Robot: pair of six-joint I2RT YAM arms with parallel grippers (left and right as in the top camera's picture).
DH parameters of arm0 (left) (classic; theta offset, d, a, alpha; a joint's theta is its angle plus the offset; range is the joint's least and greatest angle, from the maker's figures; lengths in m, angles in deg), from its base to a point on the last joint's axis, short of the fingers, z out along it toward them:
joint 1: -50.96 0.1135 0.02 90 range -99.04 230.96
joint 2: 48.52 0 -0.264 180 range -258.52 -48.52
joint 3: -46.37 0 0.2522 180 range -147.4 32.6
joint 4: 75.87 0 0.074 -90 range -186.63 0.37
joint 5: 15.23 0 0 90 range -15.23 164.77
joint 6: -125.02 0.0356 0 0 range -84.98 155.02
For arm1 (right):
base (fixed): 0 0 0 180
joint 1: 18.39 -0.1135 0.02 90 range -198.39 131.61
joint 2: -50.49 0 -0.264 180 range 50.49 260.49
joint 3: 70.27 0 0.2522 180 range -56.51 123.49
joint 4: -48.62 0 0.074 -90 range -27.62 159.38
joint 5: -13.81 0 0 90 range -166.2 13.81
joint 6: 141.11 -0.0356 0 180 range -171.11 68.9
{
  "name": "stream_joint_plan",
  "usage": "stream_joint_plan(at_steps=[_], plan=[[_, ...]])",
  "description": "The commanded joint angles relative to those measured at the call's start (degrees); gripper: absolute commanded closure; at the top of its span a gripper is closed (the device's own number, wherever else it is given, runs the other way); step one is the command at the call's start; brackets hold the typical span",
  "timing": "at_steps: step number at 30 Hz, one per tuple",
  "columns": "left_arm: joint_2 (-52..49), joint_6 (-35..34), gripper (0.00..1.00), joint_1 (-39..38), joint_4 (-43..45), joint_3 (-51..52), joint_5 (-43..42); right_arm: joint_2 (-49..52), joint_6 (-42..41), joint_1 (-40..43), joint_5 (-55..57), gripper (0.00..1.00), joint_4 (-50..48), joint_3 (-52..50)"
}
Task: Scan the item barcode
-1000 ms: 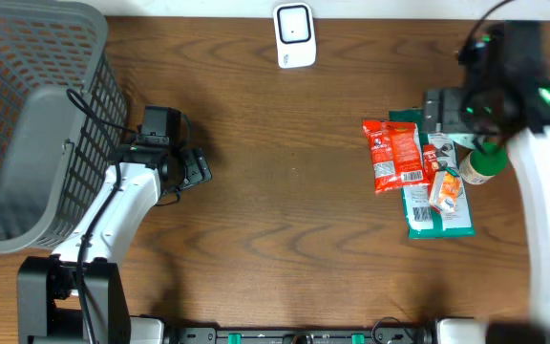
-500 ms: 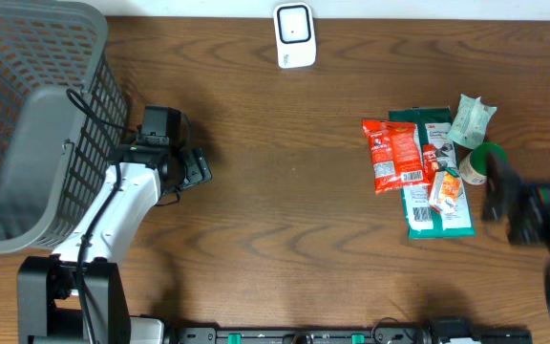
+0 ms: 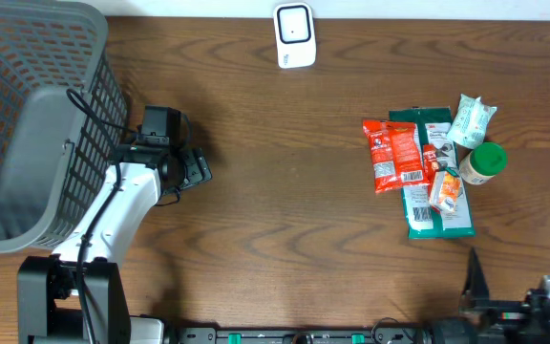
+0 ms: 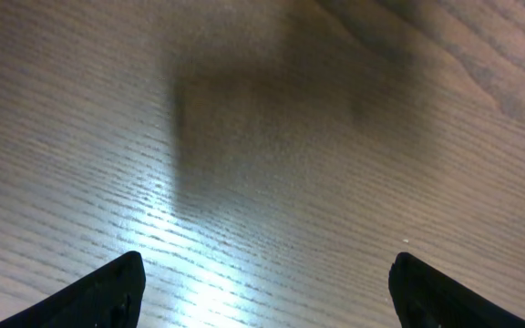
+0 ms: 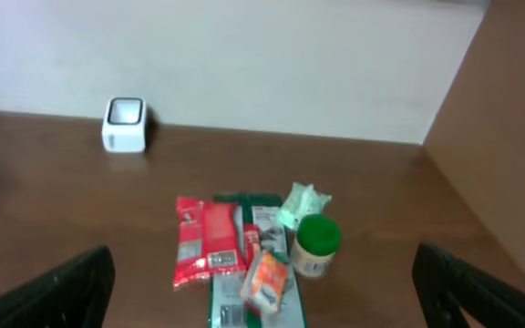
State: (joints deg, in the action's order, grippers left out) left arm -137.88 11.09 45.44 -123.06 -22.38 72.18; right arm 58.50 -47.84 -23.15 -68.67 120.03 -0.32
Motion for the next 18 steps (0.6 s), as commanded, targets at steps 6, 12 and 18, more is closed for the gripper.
stream_joint_plan(at_steps=[6, 12, 18], plan=[[-0.46, 0.33, 0.14, 0.11, -0.20, 0.55, 0.68, -7.45, 0.66, -0.98, -1.84, 0.01, -15.85, -16.74], [-0.46, 0.33, 0.14, 0.09, -0.20, 0.55, 0.68, -7.69, 0.68, -1.14, -3.30, 0.01, -40.09, -28.44], [-0.46, 0.31, 0.14, 0.09, -0.20, 0.55, 0.68, -7.69, 0.66, -1.14, -6.21, 0.01, -64.43, -42.03]])
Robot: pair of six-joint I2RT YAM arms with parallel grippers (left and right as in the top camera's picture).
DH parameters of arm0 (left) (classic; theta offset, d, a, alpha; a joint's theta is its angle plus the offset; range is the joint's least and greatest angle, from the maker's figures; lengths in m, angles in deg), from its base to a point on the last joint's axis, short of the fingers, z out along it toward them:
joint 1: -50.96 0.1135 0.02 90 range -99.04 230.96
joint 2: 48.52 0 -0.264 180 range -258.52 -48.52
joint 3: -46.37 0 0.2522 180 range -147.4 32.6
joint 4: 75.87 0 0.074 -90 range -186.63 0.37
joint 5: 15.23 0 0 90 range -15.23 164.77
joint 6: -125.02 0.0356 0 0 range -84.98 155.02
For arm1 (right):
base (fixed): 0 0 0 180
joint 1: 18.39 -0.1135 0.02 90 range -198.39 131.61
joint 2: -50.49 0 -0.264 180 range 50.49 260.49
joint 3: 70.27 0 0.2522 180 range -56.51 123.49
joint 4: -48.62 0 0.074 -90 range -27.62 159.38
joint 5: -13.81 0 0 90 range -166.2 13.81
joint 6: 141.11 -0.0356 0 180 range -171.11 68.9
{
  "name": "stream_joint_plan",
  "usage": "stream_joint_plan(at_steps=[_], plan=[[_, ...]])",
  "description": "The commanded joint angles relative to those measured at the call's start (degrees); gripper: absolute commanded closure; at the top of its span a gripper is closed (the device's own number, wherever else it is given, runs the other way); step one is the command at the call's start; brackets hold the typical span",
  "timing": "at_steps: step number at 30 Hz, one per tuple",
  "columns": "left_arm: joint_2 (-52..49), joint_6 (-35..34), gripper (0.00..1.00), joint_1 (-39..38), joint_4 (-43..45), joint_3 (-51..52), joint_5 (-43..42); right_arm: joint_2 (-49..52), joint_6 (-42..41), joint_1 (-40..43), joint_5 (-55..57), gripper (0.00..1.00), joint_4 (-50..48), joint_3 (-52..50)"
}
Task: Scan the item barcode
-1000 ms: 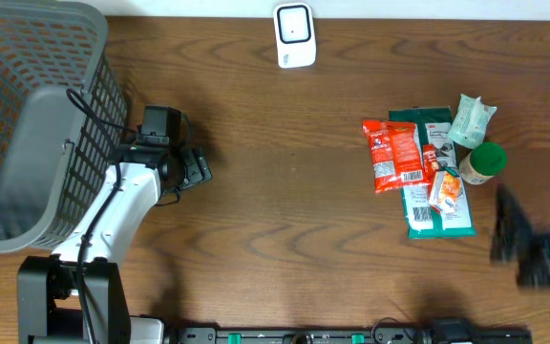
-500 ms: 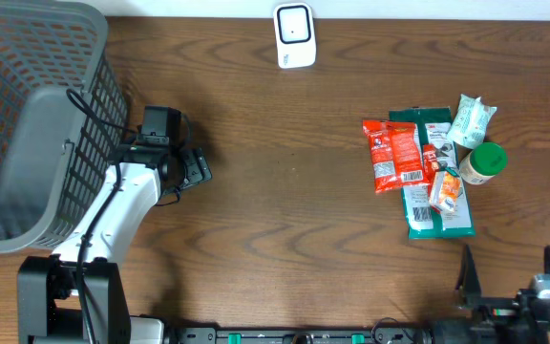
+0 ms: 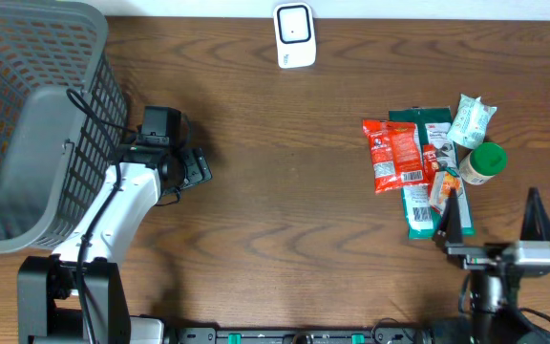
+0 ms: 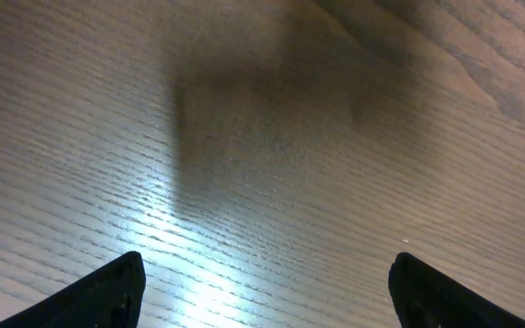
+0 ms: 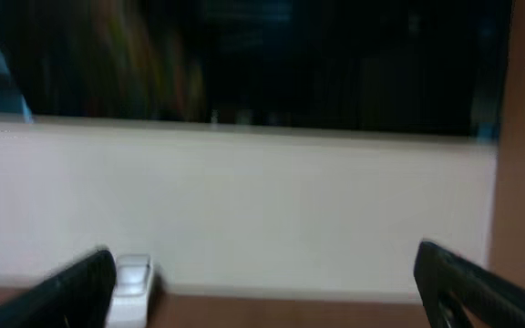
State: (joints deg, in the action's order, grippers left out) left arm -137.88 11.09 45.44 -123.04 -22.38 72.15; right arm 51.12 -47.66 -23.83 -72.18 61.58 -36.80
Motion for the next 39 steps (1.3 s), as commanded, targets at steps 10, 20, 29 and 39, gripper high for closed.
stream_joint_plan(at_steps=[10, 20, 29, 39], plan=[[-0.46, 0.33, 0.14, 0.09, -0.22, 0.55, 0.70, -0.31, -1.51, -0.46, -5.11, 0.01, -21.62, -19.39], [-0.46, 0.33, 0.14, 0.09, -0.22, 0.55, 0.70, -0.33, -2.82, -0.46, -5.70, 0.01, 1.01, -19.41], [-0.46, 0.31, 0.14, 0.09, -0.22, 0.55, 0.70, -0.31, -2.75, -0.48, -5.62, 0.01, 4.92, -19.39], [-0.46, 0.33, 0.14, 0.09, -0.22, 0.55, 0.70, -0.28, -2.75, -0.46, -5.64, 0.01, 4.94, -19.39]])
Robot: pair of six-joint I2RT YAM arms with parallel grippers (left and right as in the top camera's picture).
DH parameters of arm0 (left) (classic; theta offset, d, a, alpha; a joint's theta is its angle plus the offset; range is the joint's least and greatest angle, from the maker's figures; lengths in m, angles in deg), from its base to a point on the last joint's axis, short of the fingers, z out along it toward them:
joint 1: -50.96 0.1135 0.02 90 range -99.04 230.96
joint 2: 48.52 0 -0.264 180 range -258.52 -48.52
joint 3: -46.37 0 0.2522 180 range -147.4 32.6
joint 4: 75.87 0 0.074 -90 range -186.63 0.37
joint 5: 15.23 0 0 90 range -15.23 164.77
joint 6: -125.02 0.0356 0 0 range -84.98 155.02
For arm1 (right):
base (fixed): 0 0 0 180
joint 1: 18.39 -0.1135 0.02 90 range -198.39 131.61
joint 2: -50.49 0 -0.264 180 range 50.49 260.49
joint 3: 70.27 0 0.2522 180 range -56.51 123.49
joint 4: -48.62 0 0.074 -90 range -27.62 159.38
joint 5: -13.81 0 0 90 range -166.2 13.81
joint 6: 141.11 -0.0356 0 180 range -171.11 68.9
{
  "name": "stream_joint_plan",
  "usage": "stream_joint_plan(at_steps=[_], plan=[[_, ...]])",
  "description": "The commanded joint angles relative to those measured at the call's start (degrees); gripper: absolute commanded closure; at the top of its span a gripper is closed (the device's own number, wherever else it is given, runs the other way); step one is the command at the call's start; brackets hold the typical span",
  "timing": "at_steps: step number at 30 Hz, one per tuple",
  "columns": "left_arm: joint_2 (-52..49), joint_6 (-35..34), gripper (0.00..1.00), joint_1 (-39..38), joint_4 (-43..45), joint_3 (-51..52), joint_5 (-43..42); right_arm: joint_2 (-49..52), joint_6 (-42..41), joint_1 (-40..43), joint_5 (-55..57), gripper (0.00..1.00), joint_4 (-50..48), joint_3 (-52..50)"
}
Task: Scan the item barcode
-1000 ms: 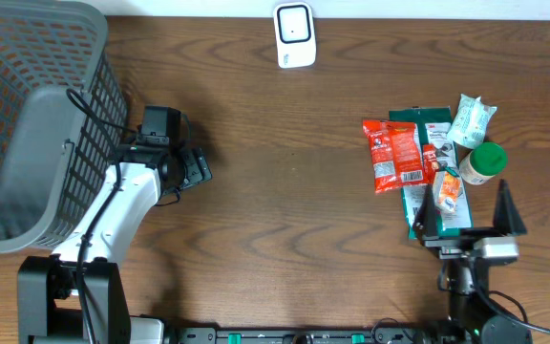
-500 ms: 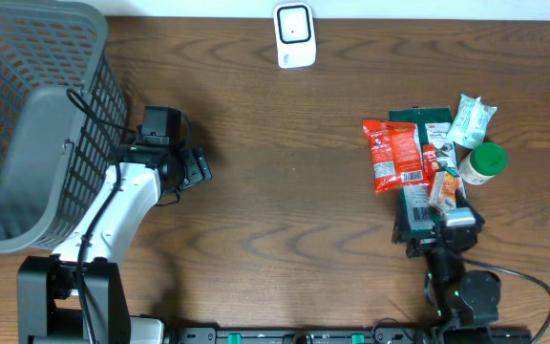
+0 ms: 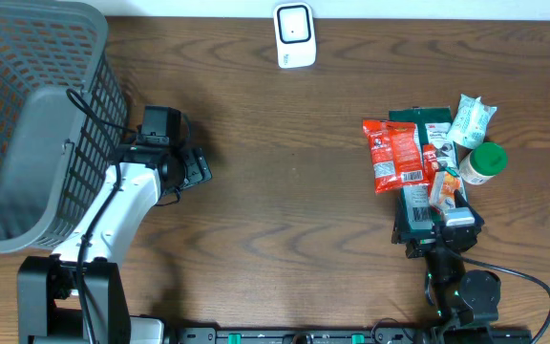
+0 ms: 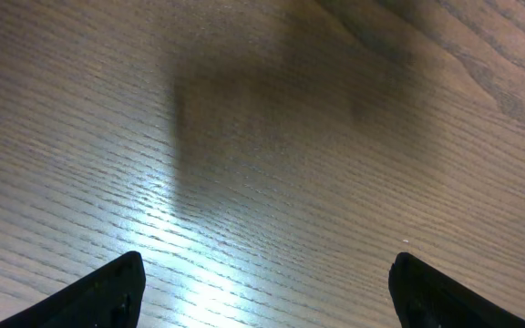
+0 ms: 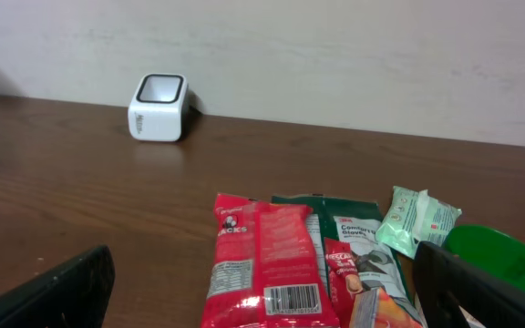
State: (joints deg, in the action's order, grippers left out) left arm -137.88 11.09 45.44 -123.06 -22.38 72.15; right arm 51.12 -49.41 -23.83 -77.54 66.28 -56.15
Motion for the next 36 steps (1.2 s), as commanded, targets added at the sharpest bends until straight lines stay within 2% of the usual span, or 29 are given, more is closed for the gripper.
stream_joint_plan(at_steps=[1, 28, 32, 35, 36], plan=[[-0.46, 0.33, 0.14, 0.09, -0.20, 0.55, 0.70, -0.28, -1.01, -0.46, -0.26, 0.01, 0.24, -0.04], [1.44, 0.33, 0.14, 0.09, -0.20, 0.55, 0.70, -0.28, -1.01, -0.46, -0.28, 0.01, 0.24, -0.04], [7.76, 0.33, 0.14, 0.09, -0.20, 0.55, 0.70, -0.28, -1.01, -0.46, -0.28, 0.01, 0.24, -0.04], [17.11, 0.33, 0.14, 0.11, 0.13, 0.55, 0.74, -0.28, -1.01, -0.46, -0.28, 0.01, 0.24, -0.04], [23.12, 0.33, 0.14, 0.11, 0.20, 0.55, 0.72, -0.28, -1.01, -0.46, -0.28, 0.01, 0.24, -0.04]])
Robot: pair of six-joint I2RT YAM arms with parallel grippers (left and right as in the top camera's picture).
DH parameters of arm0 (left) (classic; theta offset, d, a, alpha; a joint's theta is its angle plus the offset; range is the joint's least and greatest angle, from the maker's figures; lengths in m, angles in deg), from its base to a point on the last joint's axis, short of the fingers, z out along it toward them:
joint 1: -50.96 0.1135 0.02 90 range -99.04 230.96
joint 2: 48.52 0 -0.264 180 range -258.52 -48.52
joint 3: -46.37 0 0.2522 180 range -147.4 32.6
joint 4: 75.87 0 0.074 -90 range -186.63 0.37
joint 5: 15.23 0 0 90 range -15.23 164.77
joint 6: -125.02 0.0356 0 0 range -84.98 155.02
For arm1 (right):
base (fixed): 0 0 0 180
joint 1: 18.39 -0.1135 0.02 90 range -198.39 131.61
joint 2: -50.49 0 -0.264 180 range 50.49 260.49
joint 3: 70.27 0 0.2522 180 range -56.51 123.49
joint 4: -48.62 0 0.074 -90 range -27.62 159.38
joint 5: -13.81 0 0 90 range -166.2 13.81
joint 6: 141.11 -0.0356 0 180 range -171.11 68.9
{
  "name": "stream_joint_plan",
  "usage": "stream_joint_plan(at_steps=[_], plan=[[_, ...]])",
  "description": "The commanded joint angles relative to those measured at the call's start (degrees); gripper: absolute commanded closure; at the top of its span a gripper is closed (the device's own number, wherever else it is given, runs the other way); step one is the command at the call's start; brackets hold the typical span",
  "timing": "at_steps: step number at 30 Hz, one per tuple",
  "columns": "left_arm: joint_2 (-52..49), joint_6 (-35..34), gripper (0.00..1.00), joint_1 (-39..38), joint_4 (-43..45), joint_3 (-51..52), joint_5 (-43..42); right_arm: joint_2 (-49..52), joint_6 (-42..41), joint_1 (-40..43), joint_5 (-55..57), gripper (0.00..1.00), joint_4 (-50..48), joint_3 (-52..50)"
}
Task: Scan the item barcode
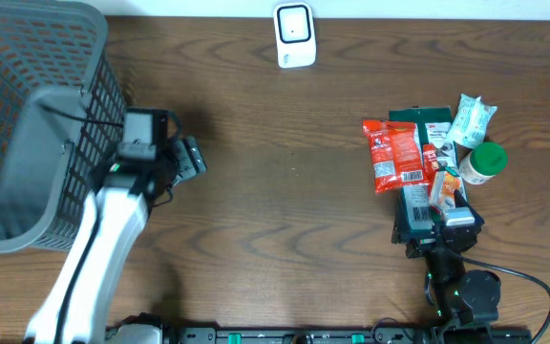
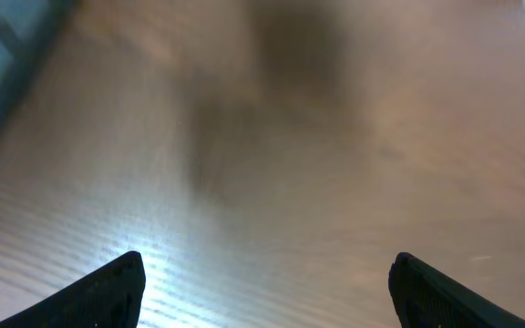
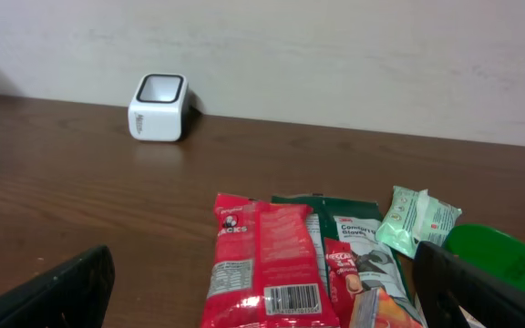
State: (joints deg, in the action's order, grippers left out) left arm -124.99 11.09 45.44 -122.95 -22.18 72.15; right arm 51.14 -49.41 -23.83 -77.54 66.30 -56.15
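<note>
The items lie in a pile at the right: a red snack bag (image 1: 393,155) with its barcode facing up (image 3: 258,264), a green glove pack (image 1: 418,212), a small orange sachet (image 1: 444,189), a pale green wipes pack (image 1: 472,119) and a green-lidded jar (image 1: 485,162). The white scanner (image 1: 295,35) stands at the table's far edge (image 3: 159,107). My right gripper (image 1: 439,227) sits low just in front of the pile, open, with nothing between its fingers (image 3: 262,284). My left gripper (image 1: 187,158) hangs open over bare wood (image 2: 264,282), far left of the pile.
A large grey wire basket (image 1: 27,115) fills the far left corner, right beside the left arm. A pale wall (image 3: 335,55) rises behind the scanner. Brown tabletop (image 1: 275,172) lies between the two arms.
My left arm has shifted: its gripper is now slightly farther back and closer to the basket, and its wrist view is blurred. The right gripper and the items are unchanged.
At first my right gripper was at the front right edge, looking at the pile from afar, and then it pointed up at the wall. Later it sat low and open just before the pile, where it stays. The left gripper stayed open and still until its shift now.
</note>
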Motion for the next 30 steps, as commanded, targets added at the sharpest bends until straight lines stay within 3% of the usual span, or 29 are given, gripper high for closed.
stream_joint_plan(at_steps=[1, 12, 22, 30], plan=[[13.07, 0.33, 0.14, 0.11, 0.09, 0.35, 0.74, -0.31, -0.98, -0.46, -0.28, 0.01, 0.22, -0.04], [45.64, 3.21, 0.14, 0.11, -1.38, 0.35, 0.76, -0.31, -0.98, -0.46, -0.28, 0.01, 0.22, -0.04], [61.05, 3.78, 0.14, 3.76, -16.65, 1.42, 0.76, -0.31, -1.01, -0.46, -0.28, 0.01, 0.22, -0.04], [70.44, 3.76, 0.14, 5.14, -18.18, 5.01, 0.76, -0.31, -1.01, -0.46, -0.28, 0.01, 0.22, -0.04]])
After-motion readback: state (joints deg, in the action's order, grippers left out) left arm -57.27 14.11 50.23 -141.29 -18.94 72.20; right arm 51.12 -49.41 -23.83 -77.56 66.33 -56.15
